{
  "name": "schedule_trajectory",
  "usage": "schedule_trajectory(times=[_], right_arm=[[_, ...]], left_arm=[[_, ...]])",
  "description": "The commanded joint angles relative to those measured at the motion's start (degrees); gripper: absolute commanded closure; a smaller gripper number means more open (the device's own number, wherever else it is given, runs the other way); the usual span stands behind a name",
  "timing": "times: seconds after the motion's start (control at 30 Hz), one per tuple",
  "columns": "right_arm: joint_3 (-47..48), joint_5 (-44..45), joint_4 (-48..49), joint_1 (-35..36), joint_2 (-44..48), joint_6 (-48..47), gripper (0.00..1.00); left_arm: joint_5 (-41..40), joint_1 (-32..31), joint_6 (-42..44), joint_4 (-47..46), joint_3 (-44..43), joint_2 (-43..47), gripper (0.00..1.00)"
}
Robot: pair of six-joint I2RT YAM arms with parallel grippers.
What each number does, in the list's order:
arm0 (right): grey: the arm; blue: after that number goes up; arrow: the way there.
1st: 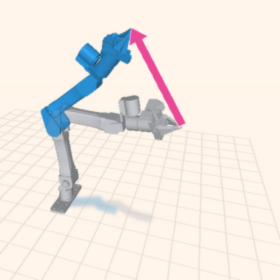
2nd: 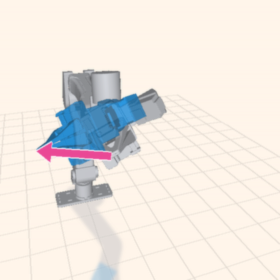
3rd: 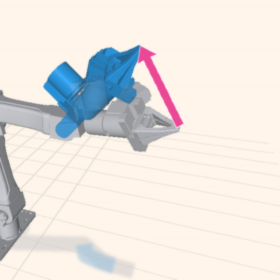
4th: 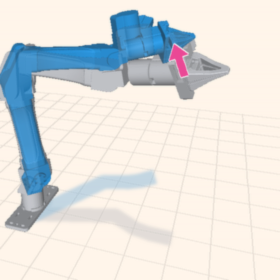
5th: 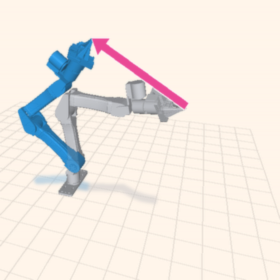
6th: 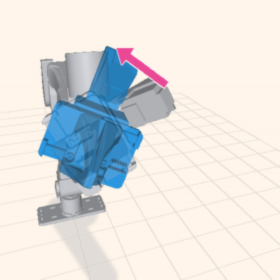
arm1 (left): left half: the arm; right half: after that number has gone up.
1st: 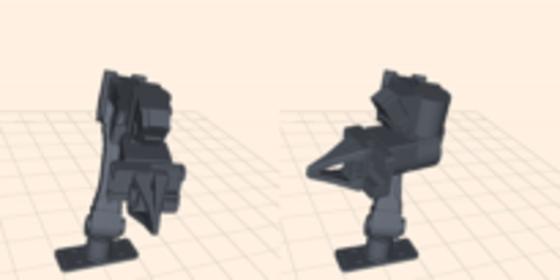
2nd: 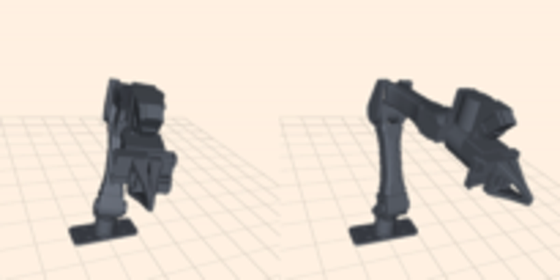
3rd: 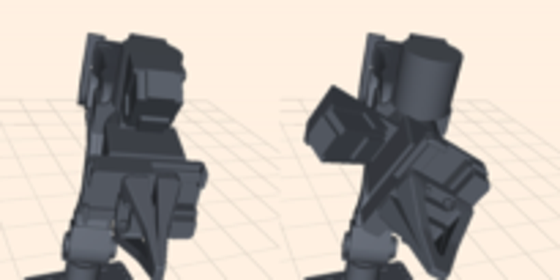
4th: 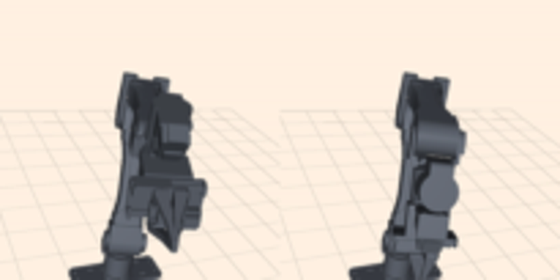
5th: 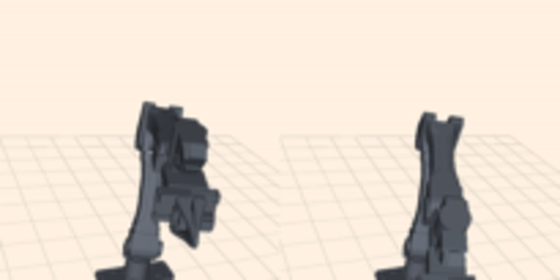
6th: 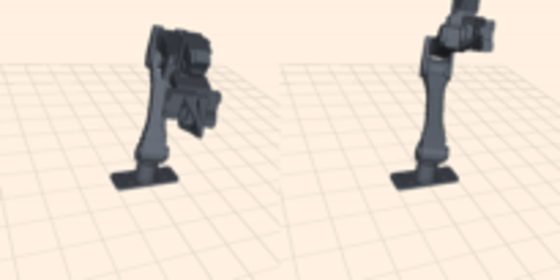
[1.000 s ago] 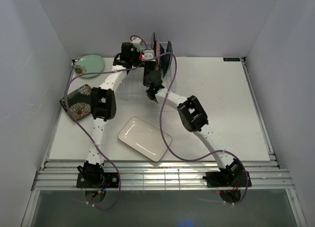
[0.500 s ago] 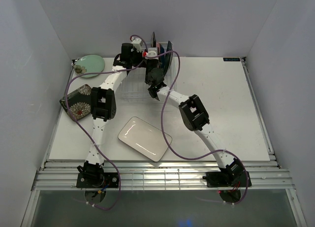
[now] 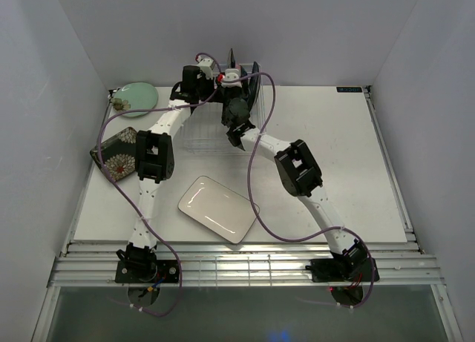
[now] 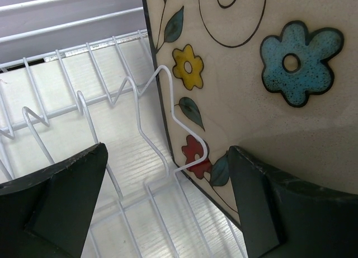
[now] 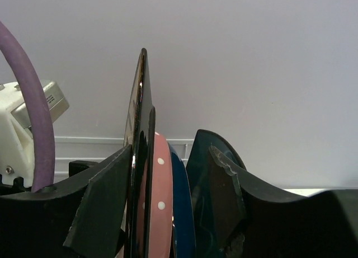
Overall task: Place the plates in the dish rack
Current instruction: Insert the plate into the dish rack.
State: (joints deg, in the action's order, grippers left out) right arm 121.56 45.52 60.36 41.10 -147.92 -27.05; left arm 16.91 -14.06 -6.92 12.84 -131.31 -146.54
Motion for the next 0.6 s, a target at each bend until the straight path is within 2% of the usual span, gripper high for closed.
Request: schedule_trajectory(times=[0.0, 0.2, 0.4, 0.57], right_arm=[[-0.09, 1.86, 2.41, 0.21, 10.18, 3.56, 0.4], [-5.09, 0.72, -10.86, 0.29, 18.18, 11.57, 0.39], [-14.84, -0.78, -15.44, 0.38, 26.27, 18.08, 0.39], [-17.76, -2.01, -17.64, 0.47, 29.18, 20.28, 0.4]], left_arm=[[2.43, -1.58, 0.5, 2.45, 1.58, 5.74, 0.02], [3.22, -0.44, -0.55, 2.54, 2.37, 6.09, 0.02], [4.97, 0.97, -2.48, 2.1, 3.07, 7.41, 0.02], [5.94, 1.06, -2.66, 2.1, 2.46, 7.32, 0.02]])
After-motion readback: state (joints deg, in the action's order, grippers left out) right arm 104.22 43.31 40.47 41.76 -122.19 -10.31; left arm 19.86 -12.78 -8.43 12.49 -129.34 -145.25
